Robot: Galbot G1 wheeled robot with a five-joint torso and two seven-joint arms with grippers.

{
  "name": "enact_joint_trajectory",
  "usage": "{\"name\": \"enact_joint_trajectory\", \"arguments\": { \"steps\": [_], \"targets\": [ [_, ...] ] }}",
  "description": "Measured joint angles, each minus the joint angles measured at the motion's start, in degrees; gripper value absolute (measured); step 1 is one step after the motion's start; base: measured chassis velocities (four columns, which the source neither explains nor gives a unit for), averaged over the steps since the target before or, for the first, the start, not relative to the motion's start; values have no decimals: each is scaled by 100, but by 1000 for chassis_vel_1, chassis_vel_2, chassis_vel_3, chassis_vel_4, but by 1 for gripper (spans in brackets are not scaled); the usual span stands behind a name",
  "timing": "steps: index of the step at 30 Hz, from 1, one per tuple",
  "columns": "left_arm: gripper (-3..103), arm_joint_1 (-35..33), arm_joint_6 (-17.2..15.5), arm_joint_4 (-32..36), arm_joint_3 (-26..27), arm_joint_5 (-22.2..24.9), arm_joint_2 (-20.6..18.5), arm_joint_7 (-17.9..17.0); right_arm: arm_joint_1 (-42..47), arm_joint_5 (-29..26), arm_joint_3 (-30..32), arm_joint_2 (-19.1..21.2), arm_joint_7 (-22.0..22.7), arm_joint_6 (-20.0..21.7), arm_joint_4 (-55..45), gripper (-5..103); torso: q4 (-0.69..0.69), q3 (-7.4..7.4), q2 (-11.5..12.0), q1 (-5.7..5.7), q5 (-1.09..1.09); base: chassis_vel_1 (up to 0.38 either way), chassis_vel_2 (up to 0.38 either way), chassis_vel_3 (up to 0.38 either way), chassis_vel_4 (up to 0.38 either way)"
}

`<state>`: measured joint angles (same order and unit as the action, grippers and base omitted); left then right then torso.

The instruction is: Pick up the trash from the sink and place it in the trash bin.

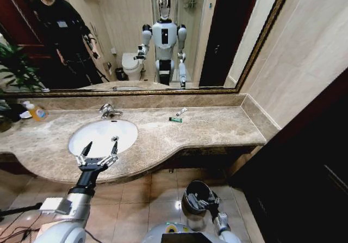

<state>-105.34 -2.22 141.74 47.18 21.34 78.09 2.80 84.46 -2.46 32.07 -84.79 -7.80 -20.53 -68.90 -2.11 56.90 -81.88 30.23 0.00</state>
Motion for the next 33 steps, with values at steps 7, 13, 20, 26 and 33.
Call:
{"name": "enact_joint_trajectory", "arguments": {
  "steps": [7, 13, 20, 26, 33],
  "targets": [
    [100, 0, 0, 0, 0, 0, 0, 0, 588, -193, 65, 33, -104, 228, -1070, 100, 1, 0, 0, 0, 0, 0, 0, 0, 0],
    [100, 0, 0, 0, -1, 0, 0, 0, 1626, -502, 203, 278, -331, 481, -2825, 100, 0, 0, 0, -1, -1, 0, 0, 0, 0],
    [100, 0, 0, 0, 0, 0, 0, 0, 2182, -783, 226, 524, -529, 831, -4587, 100, 1, 0, 0, -1, -1, 0, 0, 0, 0],
    [100, 0, 0, 0, 0, 0, 0, 0, 1439, -958, 135, 943, -802, 1707, -5248, 100, 1, 0, 0, -1, 0, 0, 0, 0, 0],
    [100, 0, 0, 0, 0, 0, 0, 0, -57, -1639, -163, 1765, -916, 2964, -5261, 100, -1, 0, 0, 0, 2, 0, 0, 0, 0]
  ]
}}
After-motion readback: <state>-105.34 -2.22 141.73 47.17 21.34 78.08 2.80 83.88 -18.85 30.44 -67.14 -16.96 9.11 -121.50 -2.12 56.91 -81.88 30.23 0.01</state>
